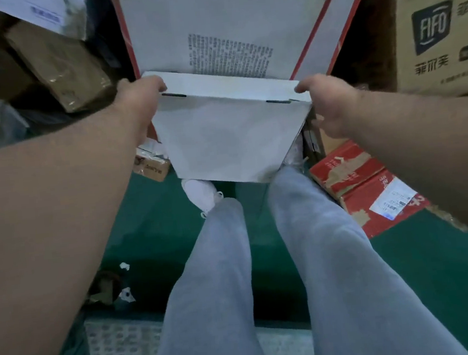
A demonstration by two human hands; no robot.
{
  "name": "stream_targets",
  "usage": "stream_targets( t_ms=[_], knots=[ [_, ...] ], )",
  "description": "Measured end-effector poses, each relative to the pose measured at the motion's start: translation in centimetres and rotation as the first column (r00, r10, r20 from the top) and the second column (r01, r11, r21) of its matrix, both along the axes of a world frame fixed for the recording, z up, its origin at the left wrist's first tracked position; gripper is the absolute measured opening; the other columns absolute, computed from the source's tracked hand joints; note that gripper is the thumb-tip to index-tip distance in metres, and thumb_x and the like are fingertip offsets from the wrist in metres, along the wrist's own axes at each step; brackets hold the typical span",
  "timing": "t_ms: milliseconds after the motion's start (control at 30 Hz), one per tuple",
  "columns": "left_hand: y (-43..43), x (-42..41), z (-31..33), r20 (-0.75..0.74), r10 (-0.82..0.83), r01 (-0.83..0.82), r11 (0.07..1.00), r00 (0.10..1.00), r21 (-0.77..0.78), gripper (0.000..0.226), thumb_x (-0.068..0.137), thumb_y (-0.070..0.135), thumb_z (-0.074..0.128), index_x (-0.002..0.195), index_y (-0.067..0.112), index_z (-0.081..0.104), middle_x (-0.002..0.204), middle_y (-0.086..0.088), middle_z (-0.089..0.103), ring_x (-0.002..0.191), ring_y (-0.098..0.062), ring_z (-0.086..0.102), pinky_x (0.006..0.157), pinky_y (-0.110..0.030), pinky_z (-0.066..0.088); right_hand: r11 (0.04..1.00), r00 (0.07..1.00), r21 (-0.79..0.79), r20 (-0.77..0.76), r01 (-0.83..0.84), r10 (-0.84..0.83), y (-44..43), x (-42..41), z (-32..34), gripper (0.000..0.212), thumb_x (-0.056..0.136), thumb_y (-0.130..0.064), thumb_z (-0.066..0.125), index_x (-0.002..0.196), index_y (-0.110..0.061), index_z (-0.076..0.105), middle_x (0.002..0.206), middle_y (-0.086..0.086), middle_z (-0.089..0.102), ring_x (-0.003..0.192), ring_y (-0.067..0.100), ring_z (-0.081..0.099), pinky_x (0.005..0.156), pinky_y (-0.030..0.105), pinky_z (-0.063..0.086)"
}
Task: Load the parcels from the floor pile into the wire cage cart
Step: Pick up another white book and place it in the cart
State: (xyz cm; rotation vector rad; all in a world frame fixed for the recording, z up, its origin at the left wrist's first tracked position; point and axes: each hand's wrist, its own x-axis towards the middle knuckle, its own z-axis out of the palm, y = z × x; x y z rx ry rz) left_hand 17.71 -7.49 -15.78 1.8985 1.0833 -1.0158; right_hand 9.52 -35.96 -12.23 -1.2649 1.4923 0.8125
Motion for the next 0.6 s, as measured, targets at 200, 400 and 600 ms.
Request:
stream_targets(
  t_ms=[200,400,600],
  knots=[
    [-0.1,-0.4,1.0,-0.072,0.048,-0.056,0.991,0.996,-0.120,0.051,0.077,0.051,0.069,0.119,0.024,0.061,0.108,-0.002,0.068,0.096,-0.023,0.070,0.077,-0.037,0.058,0.997,0.998,0.069,-0.050,-0.023,0.026,-0.7,-1.0,0.6,0.025,0.088,-0.035,0.059,0.108,-0.020,0.063,0.098,-0.003,0.070,0.089,0.015,0.067,0.067,0.030,0.052],
    [2.9,-2.0,1.5,-0.129,0.071,-0.077,0.996,0.989,-0.045,0.071,0.056,0.064,0.076,0.116,0.026,0.067,0.107,-0.001,0.074,0.096,-0.033,0.075,0.083,-0.057,0.058,0.990,0.988,0.089,-0.118,0.114,-0.103,0.2,-4.5,2.8,0.027,0.096,-0.037,0.053,0.116,-0.021,0.062,0.098,0.000,0.069,0.093,0.016,0.070,0.053,0.021,0.053],
    [4.1,-7.4,7.4,-0.183,0.073,-0.082,0.996,0.980,-0.038,0.026,0.090,0.048,0.059,0.083,0.024,0.065,0.077,0.003,0.065,0.063,-0.013,0.060,0.058,-0.024,0.047,0.985,0.967,0.076,-0.217,0.153,-0.134,3.5,-9.5,5.9,0.042,0.084,-0.041,0.055,0.116,-0.014,0.057,0.107,0.007,0.068,0.089,0.023,0.068,0.060,0.030,0.053]
  ],
)
